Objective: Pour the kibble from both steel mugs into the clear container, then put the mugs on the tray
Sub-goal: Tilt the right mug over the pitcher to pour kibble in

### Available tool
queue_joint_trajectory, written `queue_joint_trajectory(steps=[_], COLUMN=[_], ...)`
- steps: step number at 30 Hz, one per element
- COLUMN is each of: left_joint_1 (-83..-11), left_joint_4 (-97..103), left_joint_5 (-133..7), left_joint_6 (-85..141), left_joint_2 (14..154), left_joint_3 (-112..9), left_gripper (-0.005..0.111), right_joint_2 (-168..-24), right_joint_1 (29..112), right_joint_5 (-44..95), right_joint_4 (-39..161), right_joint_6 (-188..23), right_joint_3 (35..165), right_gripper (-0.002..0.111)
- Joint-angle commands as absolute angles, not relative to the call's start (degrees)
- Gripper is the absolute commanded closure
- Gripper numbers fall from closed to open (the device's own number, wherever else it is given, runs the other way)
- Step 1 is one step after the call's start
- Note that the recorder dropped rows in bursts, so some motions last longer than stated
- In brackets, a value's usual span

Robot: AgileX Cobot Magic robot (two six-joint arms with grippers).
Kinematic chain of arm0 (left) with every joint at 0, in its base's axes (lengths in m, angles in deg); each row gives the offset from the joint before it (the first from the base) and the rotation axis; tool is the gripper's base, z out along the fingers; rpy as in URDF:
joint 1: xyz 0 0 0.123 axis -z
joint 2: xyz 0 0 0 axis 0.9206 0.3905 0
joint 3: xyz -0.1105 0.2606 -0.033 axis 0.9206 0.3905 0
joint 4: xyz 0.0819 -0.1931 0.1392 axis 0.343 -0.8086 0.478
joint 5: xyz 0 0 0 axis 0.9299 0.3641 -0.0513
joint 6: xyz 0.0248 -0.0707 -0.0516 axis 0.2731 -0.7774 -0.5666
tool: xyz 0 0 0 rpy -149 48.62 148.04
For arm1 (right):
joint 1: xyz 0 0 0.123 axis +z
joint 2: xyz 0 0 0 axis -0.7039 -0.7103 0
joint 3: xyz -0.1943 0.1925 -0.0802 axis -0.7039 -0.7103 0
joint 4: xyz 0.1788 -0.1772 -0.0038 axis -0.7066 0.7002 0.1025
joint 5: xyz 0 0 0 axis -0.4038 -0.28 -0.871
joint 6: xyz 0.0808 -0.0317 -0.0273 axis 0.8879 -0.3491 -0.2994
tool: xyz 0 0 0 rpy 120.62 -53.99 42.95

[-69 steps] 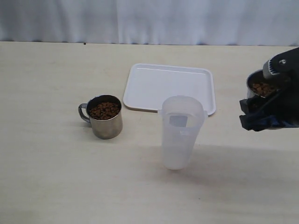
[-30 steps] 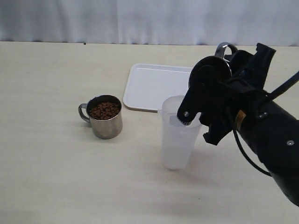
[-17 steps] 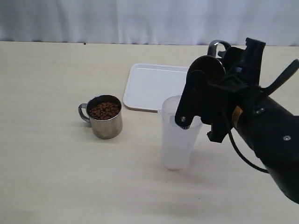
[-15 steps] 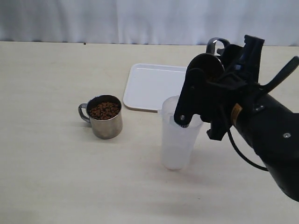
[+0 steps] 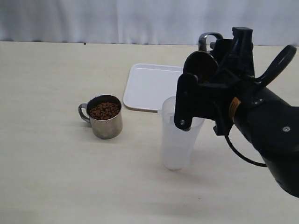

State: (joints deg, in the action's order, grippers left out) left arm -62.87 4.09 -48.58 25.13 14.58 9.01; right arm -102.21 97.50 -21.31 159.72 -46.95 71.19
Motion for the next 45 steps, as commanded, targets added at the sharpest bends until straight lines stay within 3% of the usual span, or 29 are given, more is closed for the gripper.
queue_joint_trajectory(steps=[1, 45], left_joint_1=[-62.96, -62.96], left_joint_4=[4.19, 4.19], left_joint_5=[-49.35, -49.35], left_joint_6=[25.16, 25.16], left_joint_2=[14.43, 14.43], left_joint_3=[9.13, 9.13], left_gripper=[0.107, 0.107], right_joint_2=[-102.07, -102.07], right_joint_1=[97.73, 97.58], right_joint_5=[-22.51, -18.69], right_joint_4=[161.06, 161.06], right_joint_6=[-50.31, -71.91], right_joint_3=[71.58, 74.99], right_gripper=[0.103, 0.103])
